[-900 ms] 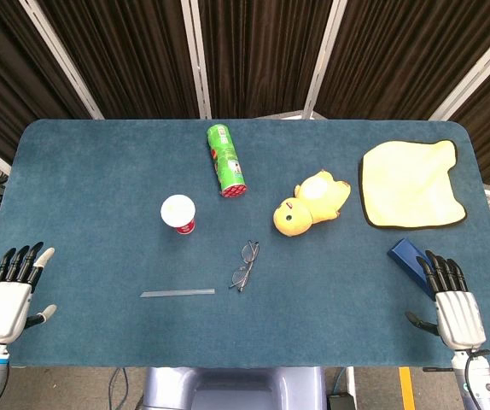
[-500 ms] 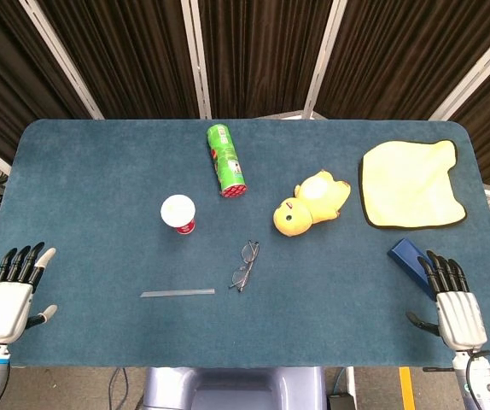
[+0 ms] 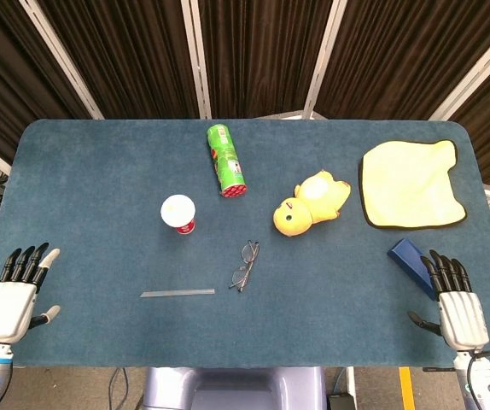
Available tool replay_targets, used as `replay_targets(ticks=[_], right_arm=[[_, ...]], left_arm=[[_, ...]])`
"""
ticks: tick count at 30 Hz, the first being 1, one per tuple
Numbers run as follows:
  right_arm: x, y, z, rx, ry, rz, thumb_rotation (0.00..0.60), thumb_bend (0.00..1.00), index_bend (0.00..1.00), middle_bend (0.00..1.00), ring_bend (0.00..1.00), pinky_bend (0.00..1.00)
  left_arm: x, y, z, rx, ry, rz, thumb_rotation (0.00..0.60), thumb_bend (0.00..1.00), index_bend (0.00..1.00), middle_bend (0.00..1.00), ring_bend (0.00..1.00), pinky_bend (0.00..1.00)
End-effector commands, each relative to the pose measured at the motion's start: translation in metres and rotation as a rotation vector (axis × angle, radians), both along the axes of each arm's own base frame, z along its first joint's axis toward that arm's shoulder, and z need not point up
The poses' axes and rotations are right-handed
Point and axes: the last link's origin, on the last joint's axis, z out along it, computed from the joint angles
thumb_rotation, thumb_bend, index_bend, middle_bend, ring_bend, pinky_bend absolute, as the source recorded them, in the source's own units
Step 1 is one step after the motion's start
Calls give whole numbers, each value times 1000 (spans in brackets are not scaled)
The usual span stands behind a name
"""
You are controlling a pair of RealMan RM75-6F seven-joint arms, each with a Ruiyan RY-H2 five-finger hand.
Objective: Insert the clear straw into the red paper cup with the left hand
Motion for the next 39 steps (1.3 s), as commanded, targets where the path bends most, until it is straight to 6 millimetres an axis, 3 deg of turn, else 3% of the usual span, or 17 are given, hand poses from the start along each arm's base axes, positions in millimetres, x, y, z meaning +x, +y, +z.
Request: replay_targets(ticks=[1, 6, 14, 25, 39], right_arm=[[-1, 0, 1, -2, -3, -5, 600, 64, 0, 0, 0, 0], [-1, 1, 1, -5, -3, -9, 600, 64, 0, 0, 0, 0], [-1, 0, 1, -5, -12, -15, 600, 65, 0, 0, 0, 0], [-2, -1, 1, -9, -33, -26, 600, 65, 0, 0, 0, 0], [-4, -1, 4, -13, -69, -40, 600, 70, 0, 0, 0, 0]], left_arm=[[2, 1, -2, -6, -4, -6, 600, 141, 107, 0, 0, 0], [12, 3, -9, -35, -21, -20, 600, 139, 193, 0, 0, 0], [39, 19, -33, -104, -43, -33, 600, 227, 440, 0, 0, 0], [82, 56, -91, -220, -51, -8, 600, 269, 469, 0, 0, 0], [129, 69, -149, -367, -81, 30, 600, 272, 469, 0, 0, 0]])
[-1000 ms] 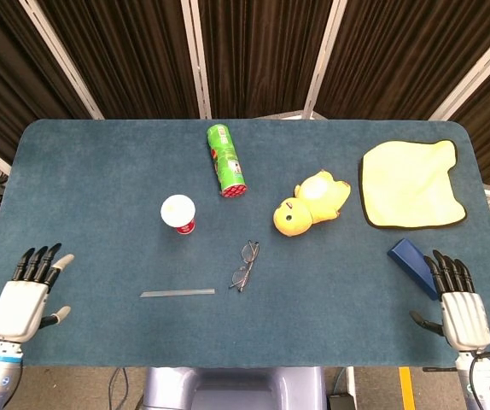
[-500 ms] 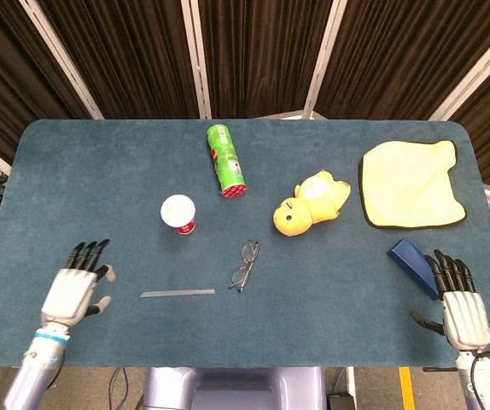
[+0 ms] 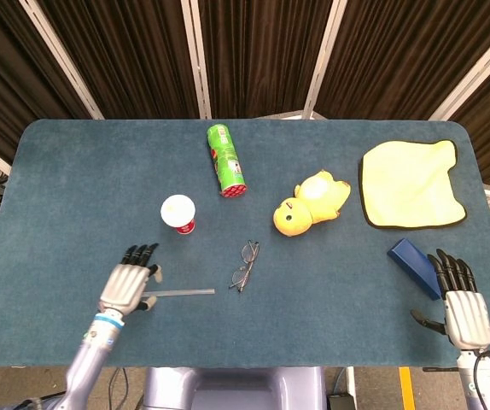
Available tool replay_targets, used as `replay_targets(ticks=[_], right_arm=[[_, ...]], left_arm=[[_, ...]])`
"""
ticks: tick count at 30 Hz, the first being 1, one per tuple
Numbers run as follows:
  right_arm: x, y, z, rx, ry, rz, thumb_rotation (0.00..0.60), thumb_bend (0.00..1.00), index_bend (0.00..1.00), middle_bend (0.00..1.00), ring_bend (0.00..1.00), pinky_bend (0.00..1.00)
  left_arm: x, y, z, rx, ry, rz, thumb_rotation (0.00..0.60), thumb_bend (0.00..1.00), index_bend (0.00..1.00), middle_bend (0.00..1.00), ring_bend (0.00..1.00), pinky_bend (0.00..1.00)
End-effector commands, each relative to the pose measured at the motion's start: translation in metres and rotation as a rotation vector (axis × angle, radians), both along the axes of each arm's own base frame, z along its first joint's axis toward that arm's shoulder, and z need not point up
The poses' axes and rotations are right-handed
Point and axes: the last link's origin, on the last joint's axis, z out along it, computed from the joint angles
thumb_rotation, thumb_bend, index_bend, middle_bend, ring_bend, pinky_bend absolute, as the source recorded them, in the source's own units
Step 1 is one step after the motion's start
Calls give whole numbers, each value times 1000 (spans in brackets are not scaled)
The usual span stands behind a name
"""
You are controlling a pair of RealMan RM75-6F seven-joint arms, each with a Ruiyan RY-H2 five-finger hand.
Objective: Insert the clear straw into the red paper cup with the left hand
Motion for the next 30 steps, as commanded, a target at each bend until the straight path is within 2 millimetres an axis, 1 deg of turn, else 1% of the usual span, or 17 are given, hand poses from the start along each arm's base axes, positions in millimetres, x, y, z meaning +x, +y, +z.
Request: replay_targets(ticks=[1, 7, 17, 25, 30], right_arm=[[-1, 0, 1, 1, -7, -7, 600, 71, 0, 0, 0, 0], [-2, 0, 2, -2, -16, -15, 600, 80, 0, 0, 0, 0], [-2, -1, 3, -2, -23, -18, 600, 100, 0, 0, 0, 0], [-5, -3, 5, -9, -25, -32, 600, 119, 0, 0, 0, 0], [-5, -3, 5, -10, -25, -35, 600, 127, 0, 0, 0, 0]], left_arm=[[12, 1, -13, -28, 5, -23, 600, 271, 469, 0, 0, 0], [19, 6, -27, -54, 18, -32, 600, 315, 474, 0, 0, 0], [23, 16, -39, -66, 25, -42, 600, 314, 474, 0, 0, 0], [25, 18, -47, -85, 16, -31, 600, 314, 478, 0, 0, 0], [25, 19, -49, -89, 13, -24, 600, 314, 493, 0, 0, 0]])
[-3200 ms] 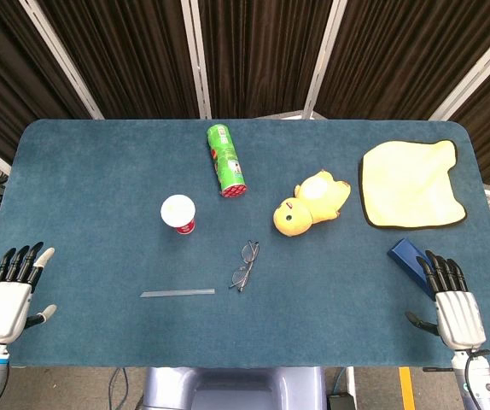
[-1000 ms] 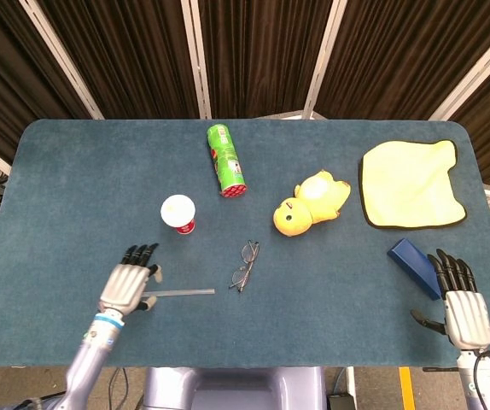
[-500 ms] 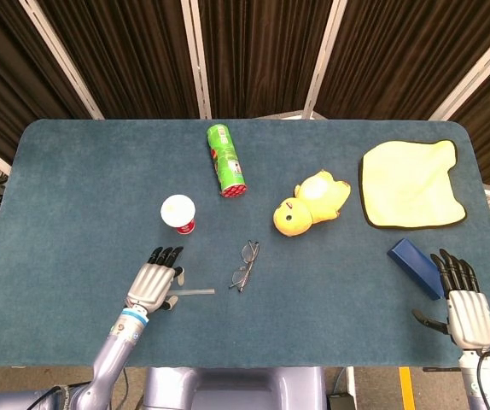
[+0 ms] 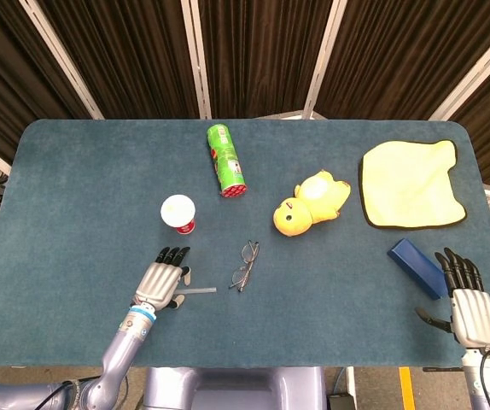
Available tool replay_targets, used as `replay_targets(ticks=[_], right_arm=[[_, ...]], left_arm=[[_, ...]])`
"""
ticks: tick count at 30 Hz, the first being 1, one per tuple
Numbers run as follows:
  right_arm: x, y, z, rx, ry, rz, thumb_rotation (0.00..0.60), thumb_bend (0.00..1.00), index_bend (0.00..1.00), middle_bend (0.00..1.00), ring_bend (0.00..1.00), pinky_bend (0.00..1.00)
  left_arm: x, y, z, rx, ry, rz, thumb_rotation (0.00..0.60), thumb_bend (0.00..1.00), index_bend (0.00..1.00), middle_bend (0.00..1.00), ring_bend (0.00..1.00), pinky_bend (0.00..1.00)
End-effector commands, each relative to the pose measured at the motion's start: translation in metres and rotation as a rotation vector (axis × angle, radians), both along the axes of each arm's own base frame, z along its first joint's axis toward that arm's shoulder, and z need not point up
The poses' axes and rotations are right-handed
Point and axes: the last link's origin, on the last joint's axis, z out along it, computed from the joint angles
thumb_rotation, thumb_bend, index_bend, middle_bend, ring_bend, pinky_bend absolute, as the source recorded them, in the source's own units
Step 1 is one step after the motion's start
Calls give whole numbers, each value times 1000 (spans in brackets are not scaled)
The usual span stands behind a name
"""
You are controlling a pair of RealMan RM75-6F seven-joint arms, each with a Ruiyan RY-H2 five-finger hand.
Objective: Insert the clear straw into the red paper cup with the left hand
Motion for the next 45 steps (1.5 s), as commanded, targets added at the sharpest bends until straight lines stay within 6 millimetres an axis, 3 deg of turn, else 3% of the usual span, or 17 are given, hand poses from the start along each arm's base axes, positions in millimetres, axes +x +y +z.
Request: replay_targets(ticks=[1, 10, 24, 36, 45], right_arm=[[0, 0, 0, 0, 0, -2, 600, 129, 0, 0, 0, 0], [-1, -1, 0, -2, 3, -7, 600, 129, 0, 0, 0, 0], [1, 0, -1, 8, -18, -6, 600, 124, 0, 0, 0, 0], [2, 0, -1, 3, -82, -22, 600, 123, 0, 0, 0, 0], [1, 0, -2, 8, -77, -28, 600, 122, 0, 0, 0, 0]], left_arm=[[0, 0, -1, -2, -2, 2, 600, 316, 503, 0, 0, 0], [1, -2, -3, -13, -15, 11, 600, 398, 560, 0, 0, 0], [1, 0, 8, 31, -20, -14, 600, 403, 568, 0, 0, 0], [-3, 16, 53, 126, -138, 49, 600, 421, 568, 0, 0, 0], [20, 16, 92, 185, -282, 26, 600, 421, 565, 0, 0, 0]])
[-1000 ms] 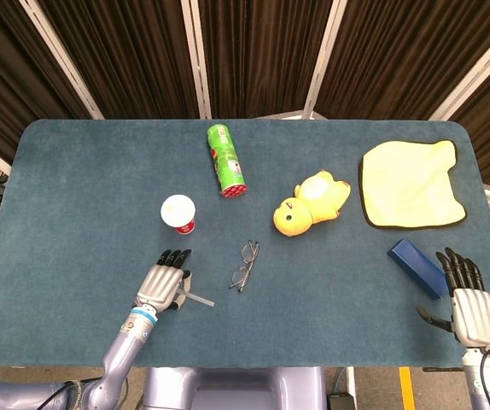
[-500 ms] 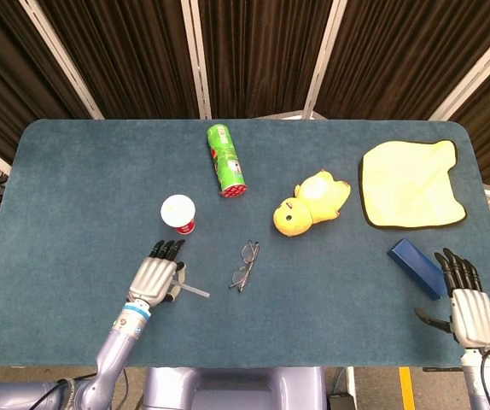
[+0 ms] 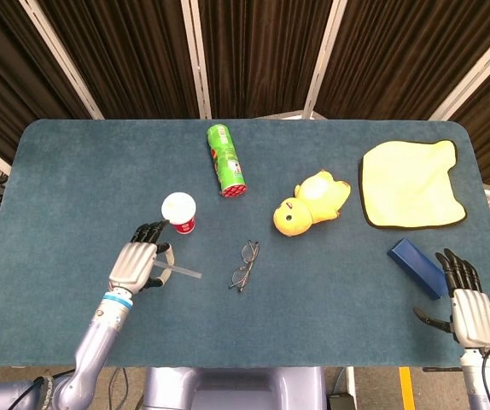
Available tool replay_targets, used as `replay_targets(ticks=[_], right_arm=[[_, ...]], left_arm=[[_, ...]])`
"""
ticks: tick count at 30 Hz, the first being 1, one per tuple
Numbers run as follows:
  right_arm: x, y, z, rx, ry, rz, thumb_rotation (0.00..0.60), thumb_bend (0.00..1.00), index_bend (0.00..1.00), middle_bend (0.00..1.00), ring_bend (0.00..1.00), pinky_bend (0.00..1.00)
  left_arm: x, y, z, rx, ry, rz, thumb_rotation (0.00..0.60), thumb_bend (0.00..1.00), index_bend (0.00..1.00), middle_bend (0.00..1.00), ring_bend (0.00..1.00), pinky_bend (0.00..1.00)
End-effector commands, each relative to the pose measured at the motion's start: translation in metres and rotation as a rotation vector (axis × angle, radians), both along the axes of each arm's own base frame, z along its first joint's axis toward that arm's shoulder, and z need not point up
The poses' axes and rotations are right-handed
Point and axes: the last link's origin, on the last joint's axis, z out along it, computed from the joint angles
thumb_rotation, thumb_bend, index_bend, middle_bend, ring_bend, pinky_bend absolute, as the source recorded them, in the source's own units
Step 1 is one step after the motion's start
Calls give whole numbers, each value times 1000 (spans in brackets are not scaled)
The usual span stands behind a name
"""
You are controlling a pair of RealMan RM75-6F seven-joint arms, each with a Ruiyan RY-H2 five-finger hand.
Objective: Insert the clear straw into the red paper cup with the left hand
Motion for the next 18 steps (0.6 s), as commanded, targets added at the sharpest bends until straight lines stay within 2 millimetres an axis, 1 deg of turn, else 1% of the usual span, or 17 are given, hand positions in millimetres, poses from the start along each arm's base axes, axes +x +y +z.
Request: replay_targets(ticks=[1, 4, 9, 14, 18], right_arm=[[0, 0, 0, 1, 1, 0, 600, 122, 0, 0, 0, 0], [0, 0, -1, 3, 1, -1, 600, 123, 0, 0, 0, 0], [0, 0, -1, 9, 0, -5, 600, 123, 0, 0, 0, 0], [-1, 0, -2, 16, -4, -14, 600, 123, 0, 0, 0, 0], [-2, 0, -2, 23, -10, -19, 600, 121, 0, 0, 0, 0]], left_arm=[[13, -3, 17, 40, -61, -30, 600, 421, 565, 0, 0, 0], [29, -10, 25, 25, -169, -30, 600, 421, 565, 2, 0, 0], [44, -12, 35, 4, -307, -18, 600, 422, 567, 14, 0, 0], [55, -2, 41, 11, -439, 1, 600, 423, 568, 19, 0, 0], [60, 12, 43, -7, -606, 71, 600, 421, 569, 30, 0, 0]])
